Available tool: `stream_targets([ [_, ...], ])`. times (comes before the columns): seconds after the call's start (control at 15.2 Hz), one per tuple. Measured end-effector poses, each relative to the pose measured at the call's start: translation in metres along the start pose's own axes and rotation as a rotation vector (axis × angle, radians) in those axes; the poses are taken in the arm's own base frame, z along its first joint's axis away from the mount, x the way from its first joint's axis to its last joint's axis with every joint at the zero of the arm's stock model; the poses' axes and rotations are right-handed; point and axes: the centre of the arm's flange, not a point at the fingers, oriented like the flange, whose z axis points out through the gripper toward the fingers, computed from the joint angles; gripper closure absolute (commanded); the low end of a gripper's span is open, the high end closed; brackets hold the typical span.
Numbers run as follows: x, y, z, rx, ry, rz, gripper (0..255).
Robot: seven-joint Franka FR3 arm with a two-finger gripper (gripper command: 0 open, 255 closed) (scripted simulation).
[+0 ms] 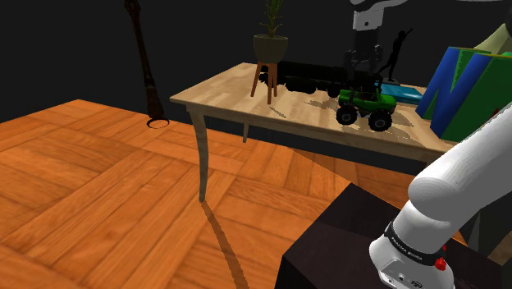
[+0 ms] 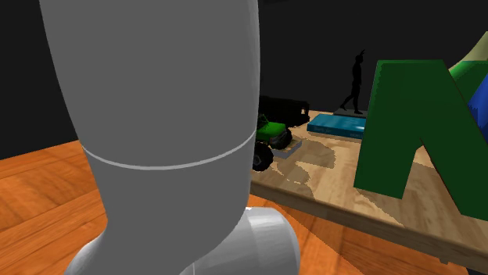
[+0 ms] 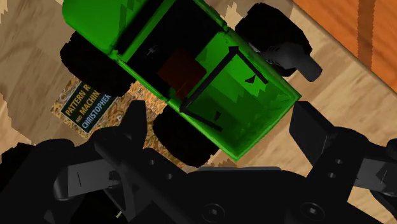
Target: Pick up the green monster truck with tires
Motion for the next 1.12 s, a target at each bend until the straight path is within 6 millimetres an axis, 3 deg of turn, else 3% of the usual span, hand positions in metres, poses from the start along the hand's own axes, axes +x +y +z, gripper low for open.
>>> stream_targets([
  [0.13,0.009,0.018,0.001,-0.009,-0.013,0.044,0],
  [0.66,0.016,0.017,0.035,-0.012,-0.018,0.059,0],
  [0.73,0.016,0.016,0.036,-0.012,-0.018,0.059,255],
  [1.12,0.016,0.016,0.037,-0.012,-0.017,0.059,255],
])
